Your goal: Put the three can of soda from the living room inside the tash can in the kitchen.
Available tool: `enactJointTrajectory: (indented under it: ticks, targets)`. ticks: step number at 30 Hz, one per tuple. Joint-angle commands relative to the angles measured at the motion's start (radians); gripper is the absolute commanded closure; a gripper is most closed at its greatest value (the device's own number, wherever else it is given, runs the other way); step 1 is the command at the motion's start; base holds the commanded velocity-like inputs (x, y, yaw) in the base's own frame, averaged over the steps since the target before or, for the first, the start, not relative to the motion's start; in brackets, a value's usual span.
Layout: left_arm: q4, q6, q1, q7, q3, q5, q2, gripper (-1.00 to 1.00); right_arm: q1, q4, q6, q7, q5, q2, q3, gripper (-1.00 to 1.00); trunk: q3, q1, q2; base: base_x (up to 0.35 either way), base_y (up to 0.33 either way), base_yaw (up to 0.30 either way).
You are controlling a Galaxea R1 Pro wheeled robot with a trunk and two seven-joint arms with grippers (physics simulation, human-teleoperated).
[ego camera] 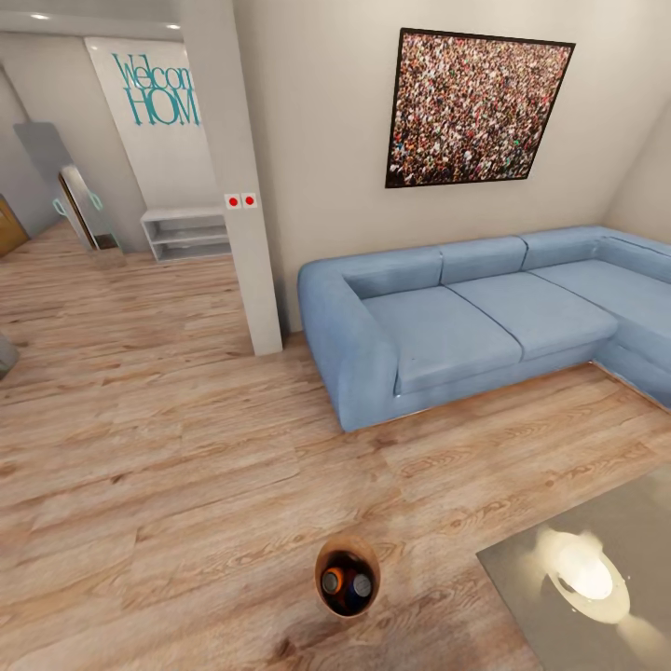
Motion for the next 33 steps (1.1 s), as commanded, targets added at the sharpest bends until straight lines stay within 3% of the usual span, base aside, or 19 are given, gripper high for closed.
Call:
enactJointTrajectory:
  ticks: [1, 33]
  targets:
    - [0.000, 0.000, 0.000, 0.000, 0.000, 0.000, 0.000, -1.00, 0.000, 0.000, 0.000, 0.000, 0.000, -0.001, 0.000, -1.00, 0.000, 0.000, 0.000, 0.000, 0.000, 0.000]
    - [0.000, 0.000, 0.000, 0.000, 0.000, 0.000, 0.000, -1.00, 0.001, 0.000, 0.000, 0.000, 0.002, -0.003, 0.000, -1.00, 0.000, 0.000, 0.000, 0.000, 0.000, 0.000]
